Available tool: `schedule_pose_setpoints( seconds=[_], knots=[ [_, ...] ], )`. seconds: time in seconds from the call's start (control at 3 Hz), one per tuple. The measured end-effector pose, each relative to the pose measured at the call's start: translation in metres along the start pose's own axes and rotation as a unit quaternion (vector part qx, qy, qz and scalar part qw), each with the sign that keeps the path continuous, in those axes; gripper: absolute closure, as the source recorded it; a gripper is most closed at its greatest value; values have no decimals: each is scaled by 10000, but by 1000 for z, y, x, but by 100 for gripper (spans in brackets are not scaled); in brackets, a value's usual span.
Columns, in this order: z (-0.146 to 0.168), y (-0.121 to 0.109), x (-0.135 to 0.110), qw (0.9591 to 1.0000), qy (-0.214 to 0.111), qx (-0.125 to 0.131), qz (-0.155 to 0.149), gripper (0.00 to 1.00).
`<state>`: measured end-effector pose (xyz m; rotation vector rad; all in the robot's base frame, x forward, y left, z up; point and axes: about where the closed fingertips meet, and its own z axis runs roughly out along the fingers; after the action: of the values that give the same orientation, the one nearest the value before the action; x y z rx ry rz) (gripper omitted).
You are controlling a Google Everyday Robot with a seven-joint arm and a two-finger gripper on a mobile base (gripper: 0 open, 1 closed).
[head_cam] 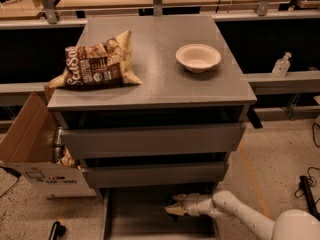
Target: Place rxbar blueberry into bottom drawer
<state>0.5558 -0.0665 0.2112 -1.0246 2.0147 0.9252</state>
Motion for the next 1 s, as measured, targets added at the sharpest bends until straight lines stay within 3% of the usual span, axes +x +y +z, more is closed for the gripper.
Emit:
schedule_pose_setpoints(
  seconds=[1.0],
  knots=[
    [7,5,0,10000,-3,-70,10,10]
  ],
)
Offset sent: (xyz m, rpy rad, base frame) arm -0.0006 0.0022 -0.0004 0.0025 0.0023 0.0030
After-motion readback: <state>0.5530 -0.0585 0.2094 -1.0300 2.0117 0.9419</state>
